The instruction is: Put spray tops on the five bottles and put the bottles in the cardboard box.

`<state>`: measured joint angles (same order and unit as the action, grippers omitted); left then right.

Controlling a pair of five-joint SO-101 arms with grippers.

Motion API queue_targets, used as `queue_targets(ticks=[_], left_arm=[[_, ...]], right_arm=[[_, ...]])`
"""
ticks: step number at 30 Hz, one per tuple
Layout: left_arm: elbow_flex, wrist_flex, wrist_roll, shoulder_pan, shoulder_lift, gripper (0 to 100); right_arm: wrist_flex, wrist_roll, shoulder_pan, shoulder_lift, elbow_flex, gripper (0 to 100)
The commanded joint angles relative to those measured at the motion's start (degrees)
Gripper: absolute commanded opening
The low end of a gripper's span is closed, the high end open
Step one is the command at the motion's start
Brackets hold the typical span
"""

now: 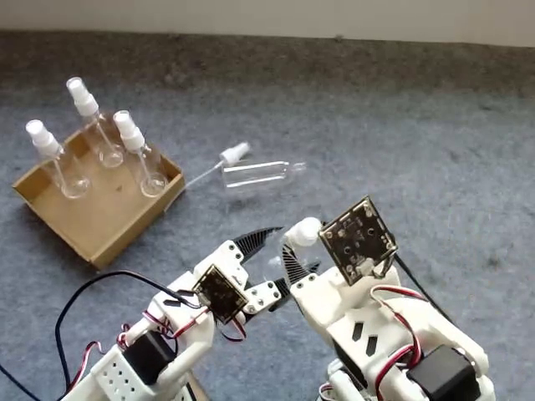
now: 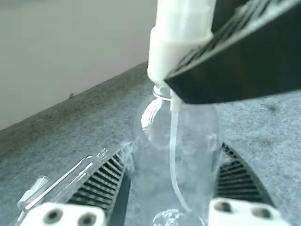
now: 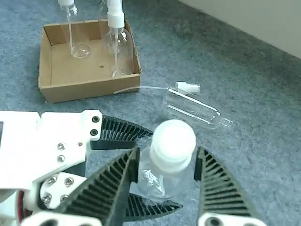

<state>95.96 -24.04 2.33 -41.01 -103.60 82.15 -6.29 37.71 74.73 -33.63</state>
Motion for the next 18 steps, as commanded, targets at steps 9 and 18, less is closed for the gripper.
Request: queue_targets(ticks=[9, 18], left_arm=[[1.1, 0.4, 0.1, 0.4, -0.8, 11], [1.1, 0.4, 0.2, 0.4, -0.8, 11]], right_arm=[[-0.7, -1.8, 0.1, 0.1, 3.4, 23.5], [4.4, -1.8, 0.1, 0.0, 17.4, 23.9]])
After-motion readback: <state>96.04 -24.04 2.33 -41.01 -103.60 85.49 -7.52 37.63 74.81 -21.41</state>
